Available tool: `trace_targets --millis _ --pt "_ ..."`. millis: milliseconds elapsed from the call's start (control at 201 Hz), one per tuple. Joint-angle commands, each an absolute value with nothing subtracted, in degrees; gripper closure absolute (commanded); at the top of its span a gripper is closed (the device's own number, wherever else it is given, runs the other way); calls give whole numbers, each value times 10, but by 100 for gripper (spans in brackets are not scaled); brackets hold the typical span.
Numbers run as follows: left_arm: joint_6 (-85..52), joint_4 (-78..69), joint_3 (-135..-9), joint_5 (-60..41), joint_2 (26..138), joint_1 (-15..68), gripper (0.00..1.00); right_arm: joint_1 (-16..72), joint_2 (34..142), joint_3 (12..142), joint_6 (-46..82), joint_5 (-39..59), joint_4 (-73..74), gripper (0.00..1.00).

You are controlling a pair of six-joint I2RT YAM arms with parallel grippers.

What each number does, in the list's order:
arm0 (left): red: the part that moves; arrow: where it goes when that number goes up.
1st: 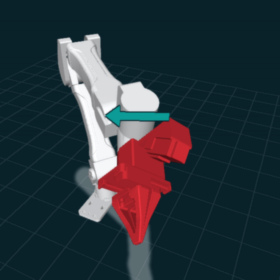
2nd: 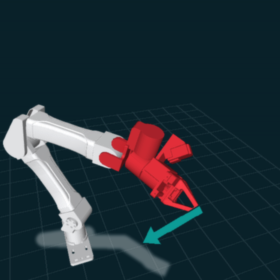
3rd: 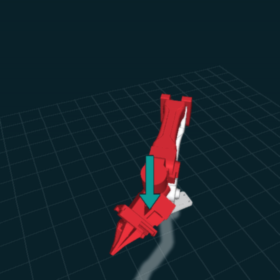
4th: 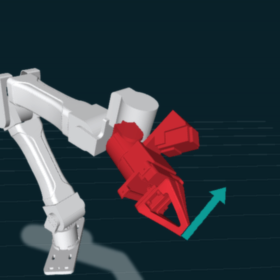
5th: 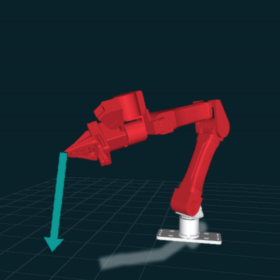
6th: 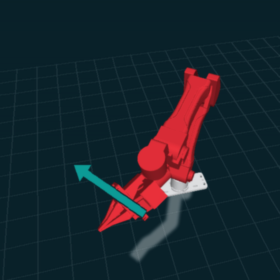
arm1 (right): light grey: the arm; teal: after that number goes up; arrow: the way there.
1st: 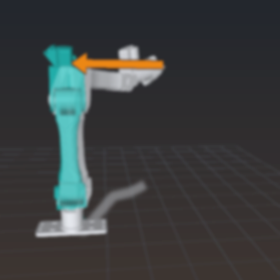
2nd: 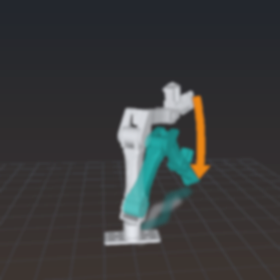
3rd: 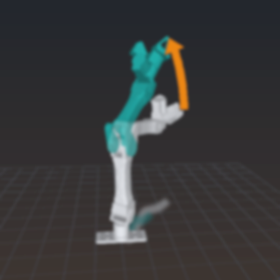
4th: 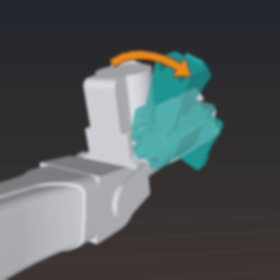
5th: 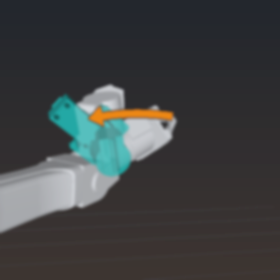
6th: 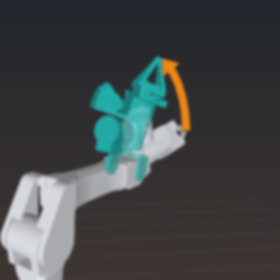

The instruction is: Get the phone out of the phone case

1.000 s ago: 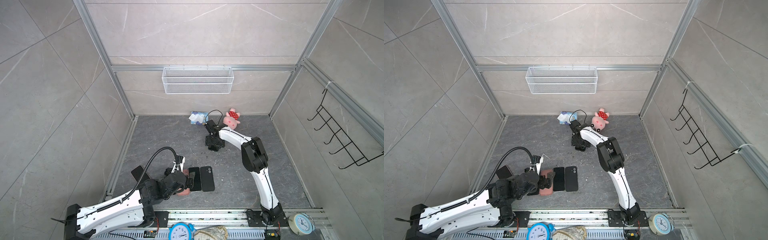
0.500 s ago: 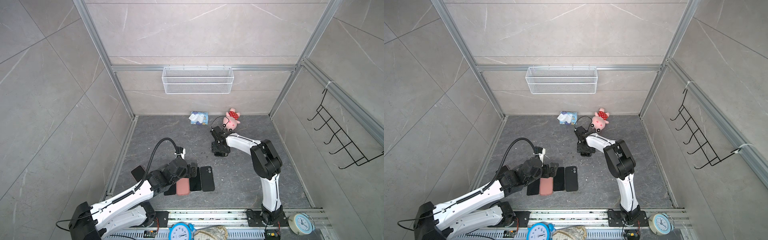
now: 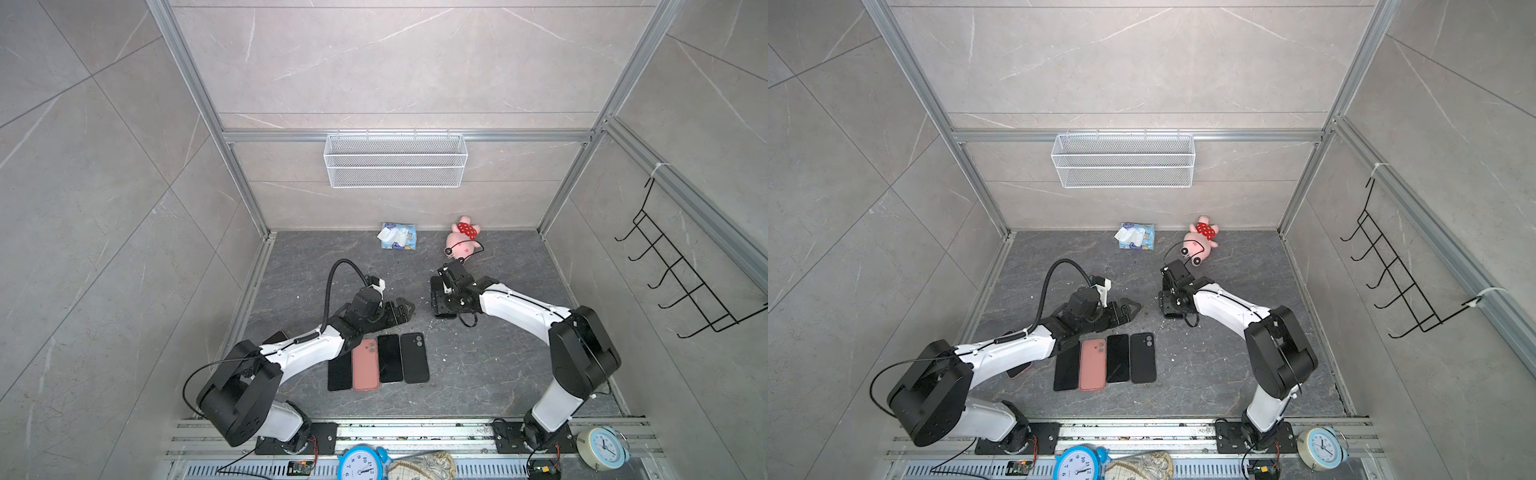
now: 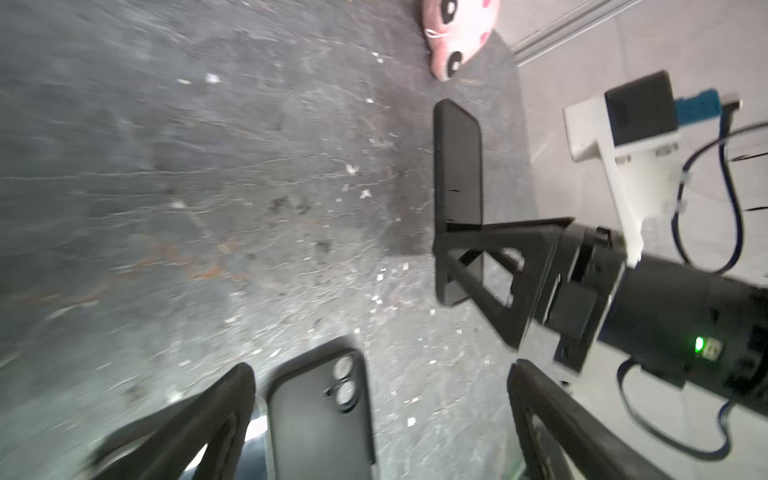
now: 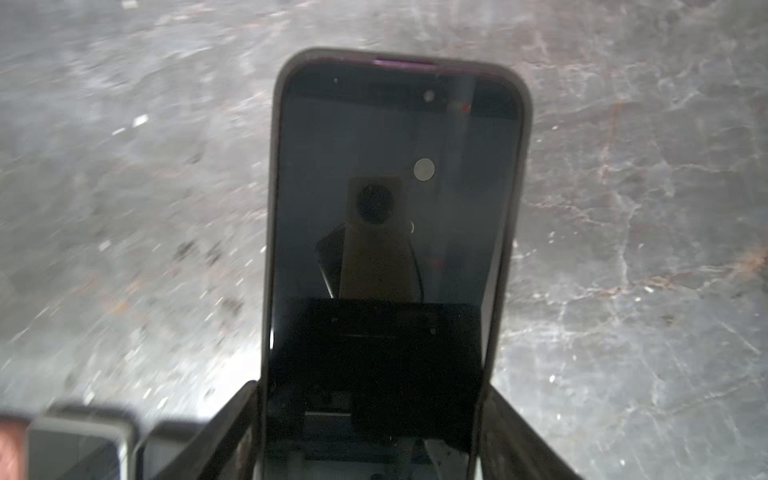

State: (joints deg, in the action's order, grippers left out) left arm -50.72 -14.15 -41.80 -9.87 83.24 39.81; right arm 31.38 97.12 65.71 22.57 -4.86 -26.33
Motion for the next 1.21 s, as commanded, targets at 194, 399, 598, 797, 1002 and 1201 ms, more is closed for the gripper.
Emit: trace_targets --millis 194,399,598,797,1002,1201 --pt "-582 -319 -439 -179 898 388 15 340 869 574 169 55 -181 69" --pt "-587 -331 -446 -192 921 387 22 369 843 559 143 91 -184 71" --pt "-586 -340 -446 -198 929 385 35 386 831 549 138 103 -184 74" --pt "-592 -348 -433 -198 931 381 54 391 823 547 138 111 -185 74" --pt "-594 -356 -420 -201 928 381 67 391 824 548 140 117 -183 76" --pt "-599 -353 -405 -194 919 382 88 392 819 548 140 117 -185 77"
